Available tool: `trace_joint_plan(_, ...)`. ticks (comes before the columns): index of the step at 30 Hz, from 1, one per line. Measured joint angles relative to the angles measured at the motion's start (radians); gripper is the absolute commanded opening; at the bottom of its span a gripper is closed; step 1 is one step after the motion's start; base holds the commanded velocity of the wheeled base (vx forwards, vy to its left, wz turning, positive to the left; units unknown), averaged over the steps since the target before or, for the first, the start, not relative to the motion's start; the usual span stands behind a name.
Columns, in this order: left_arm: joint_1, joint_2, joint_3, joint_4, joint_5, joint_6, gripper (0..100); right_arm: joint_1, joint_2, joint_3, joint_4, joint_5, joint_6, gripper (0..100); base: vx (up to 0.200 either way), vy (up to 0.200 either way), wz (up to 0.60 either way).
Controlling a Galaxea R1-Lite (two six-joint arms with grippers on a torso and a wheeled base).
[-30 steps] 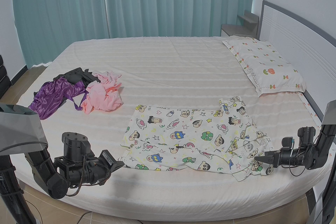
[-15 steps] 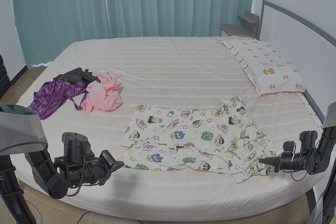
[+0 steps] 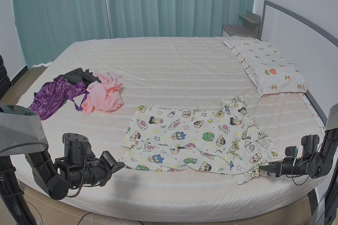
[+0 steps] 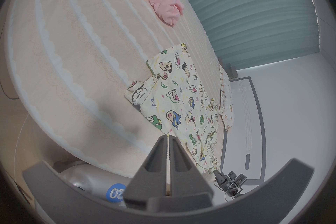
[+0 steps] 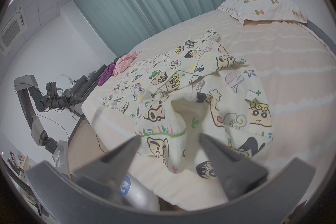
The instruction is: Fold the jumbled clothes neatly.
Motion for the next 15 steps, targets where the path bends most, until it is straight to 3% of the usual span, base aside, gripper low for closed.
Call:
trace_joint_plan(10, 0.0, 0.0, -0.001, 0.0, 0.0, 0.0, 0, -0.037, -0.113, -0.039, -0.012, -0.003, 0.157, 100, 0.0, 0.0, 0.0)
trace_joint_plan(15, 0.0, 0.0, -0.001, 0.0, 0.0, 0.0, 0, 0.013, -0.198, -0.045, -0.012, -0.01, 0.249, 100, 0.0, 0.0, 0.0)
